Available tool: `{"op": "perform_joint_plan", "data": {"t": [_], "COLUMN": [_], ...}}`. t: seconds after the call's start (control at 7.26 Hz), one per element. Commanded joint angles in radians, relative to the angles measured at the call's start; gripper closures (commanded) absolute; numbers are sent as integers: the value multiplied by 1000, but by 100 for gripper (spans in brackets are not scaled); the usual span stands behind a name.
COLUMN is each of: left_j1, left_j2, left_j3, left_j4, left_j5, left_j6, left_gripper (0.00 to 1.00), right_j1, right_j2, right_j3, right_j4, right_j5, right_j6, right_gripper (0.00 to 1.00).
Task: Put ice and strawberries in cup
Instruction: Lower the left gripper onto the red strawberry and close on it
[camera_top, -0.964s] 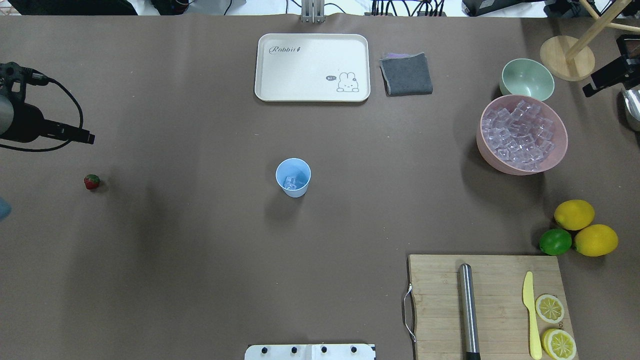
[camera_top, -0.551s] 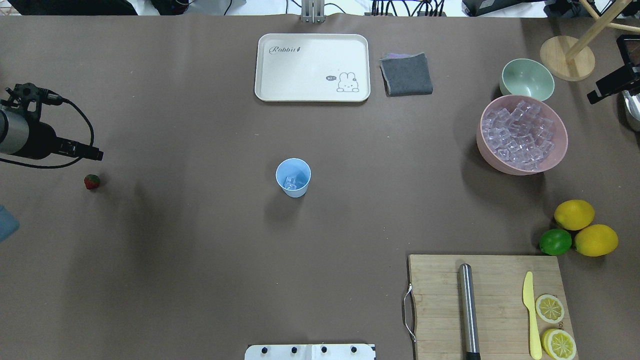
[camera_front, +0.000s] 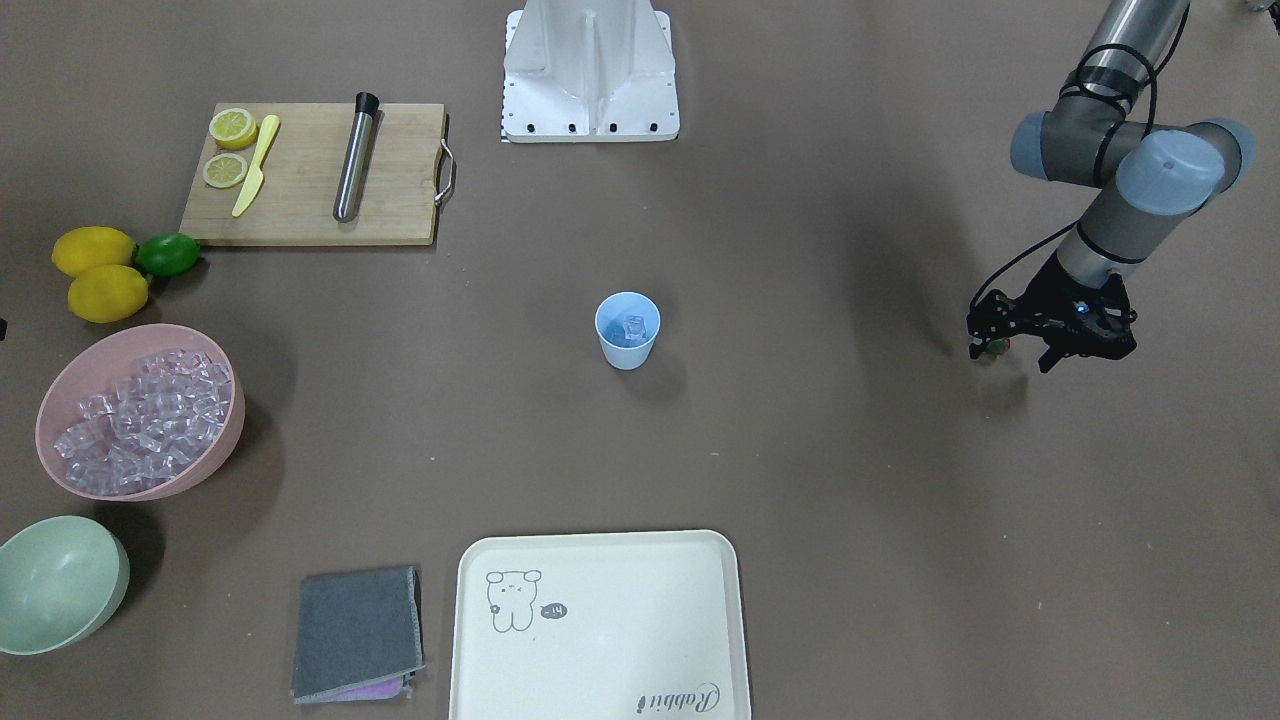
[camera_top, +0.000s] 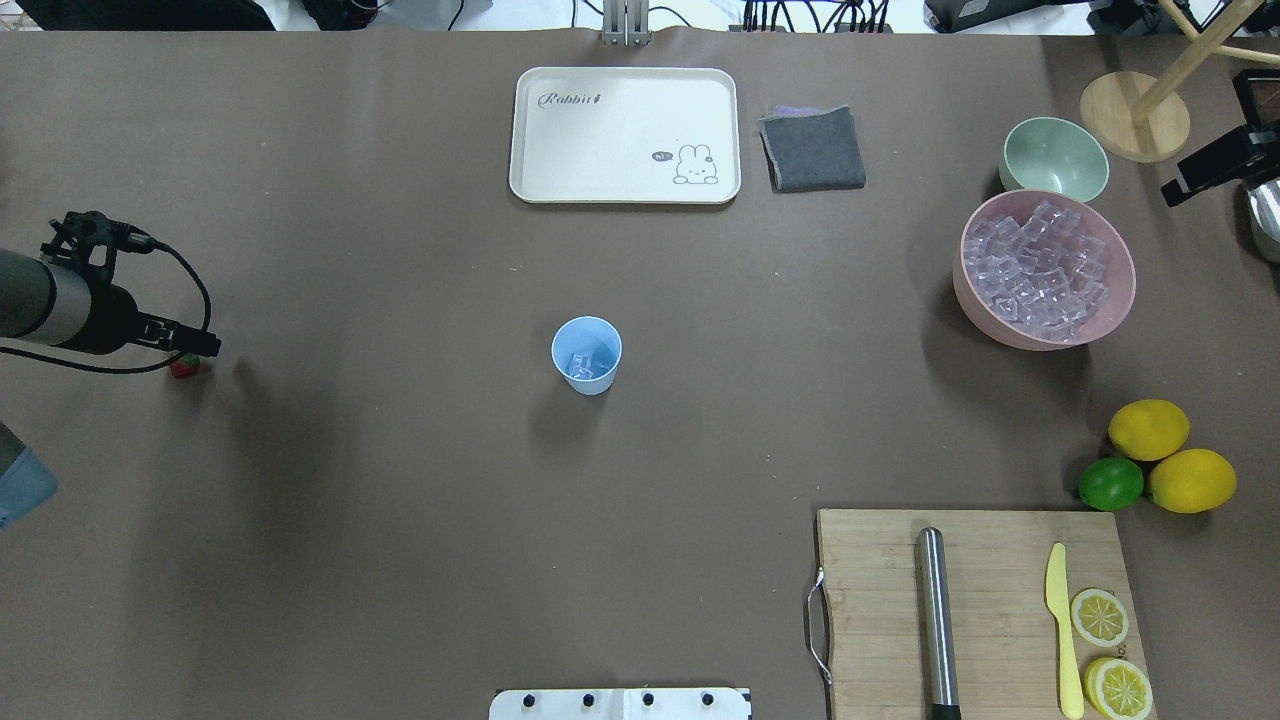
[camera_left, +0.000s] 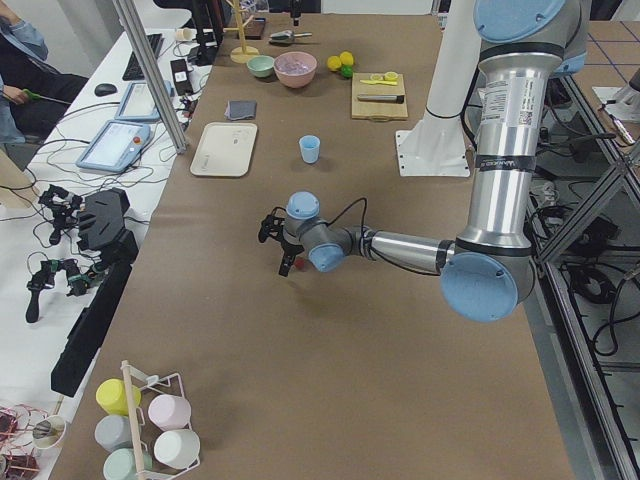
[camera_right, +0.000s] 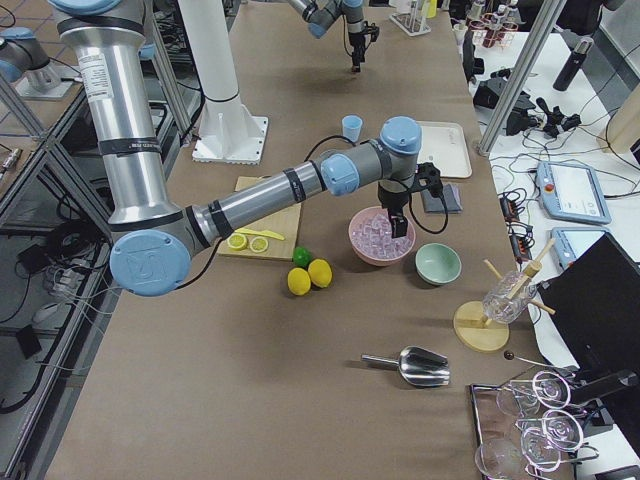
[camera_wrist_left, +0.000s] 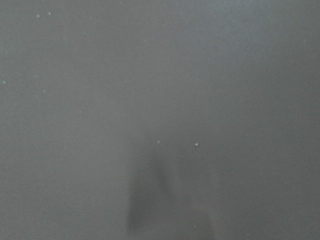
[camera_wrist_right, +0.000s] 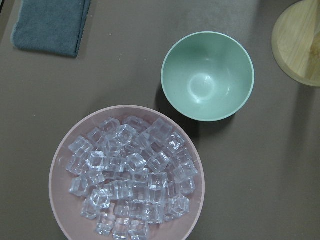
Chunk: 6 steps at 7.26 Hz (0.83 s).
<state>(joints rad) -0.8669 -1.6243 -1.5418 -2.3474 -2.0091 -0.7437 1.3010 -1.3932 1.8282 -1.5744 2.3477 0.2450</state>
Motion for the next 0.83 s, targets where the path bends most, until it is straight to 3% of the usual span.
{"op": "perform_joint_plan", "data": {"t": [0.0,0.41,0.55,0.69], "left_j1": [3,11,9,11], "left_j2": [21,37,37,37], "left_j3": [-24,-35,-37,-40], "left_j4": [-1,2,2,2], "left_j5": [-2,4,1,3], "left_j6": [1,-3,-3,-3], "left_gripper": [4,23,38,44], "right_j1": [-9,-11,-11,-11], "right_j2": [2,-6,-9,-10], "right_j3": [0,2,3,6], "right_j4": [1,2,4,4], "right_j5": [-7,-7,-7,-5], "right_j6": [4,5,5,5], "right_gripper": [2,2,2,2]}}
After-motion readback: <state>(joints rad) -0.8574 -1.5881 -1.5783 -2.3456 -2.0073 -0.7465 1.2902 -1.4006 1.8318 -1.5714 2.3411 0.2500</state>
